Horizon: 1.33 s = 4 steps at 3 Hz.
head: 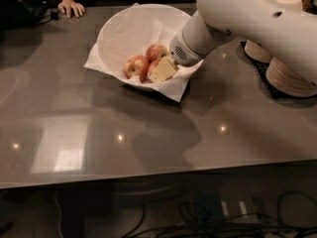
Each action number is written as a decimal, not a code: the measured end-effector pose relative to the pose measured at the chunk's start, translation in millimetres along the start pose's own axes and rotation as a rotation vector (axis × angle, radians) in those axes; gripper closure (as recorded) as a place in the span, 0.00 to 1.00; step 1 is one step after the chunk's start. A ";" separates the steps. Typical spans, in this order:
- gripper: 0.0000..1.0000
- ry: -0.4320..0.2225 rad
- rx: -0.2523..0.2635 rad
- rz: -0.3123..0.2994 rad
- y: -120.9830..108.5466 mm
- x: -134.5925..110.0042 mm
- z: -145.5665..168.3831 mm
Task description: Pick apple from white bowl
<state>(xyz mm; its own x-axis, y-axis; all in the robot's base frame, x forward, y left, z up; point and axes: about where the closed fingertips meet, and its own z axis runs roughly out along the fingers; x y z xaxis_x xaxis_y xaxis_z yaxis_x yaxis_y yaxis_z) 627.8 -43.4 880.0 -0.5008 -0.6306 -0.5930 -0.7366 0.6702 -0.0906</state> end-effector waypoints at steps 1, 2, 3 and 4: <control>0.34 -0.012 -0.024 -0.008 1.8 -8.7 19.2; 0.37 -0.008 -0.033 -0.009 3.4 -8.5 23.9; 0.56 -0.003 -0.040 -0.009 4.9 -7.0 26.7; 0.80 0.014 -0.058 -0.026 8.3 -6.8 28.5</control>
Offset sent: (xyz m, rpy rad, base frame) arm 0.0196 0.0199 -0.0153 0.0289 0.0044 0.0309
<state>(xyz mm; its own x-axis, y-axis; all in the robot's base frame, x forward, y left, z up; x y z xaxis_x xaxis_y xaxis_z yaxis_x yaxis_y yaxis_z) 638.0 -22.3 860.5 -0.4871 -0.6529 -0.5800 -0.7745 0.6299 -0.0586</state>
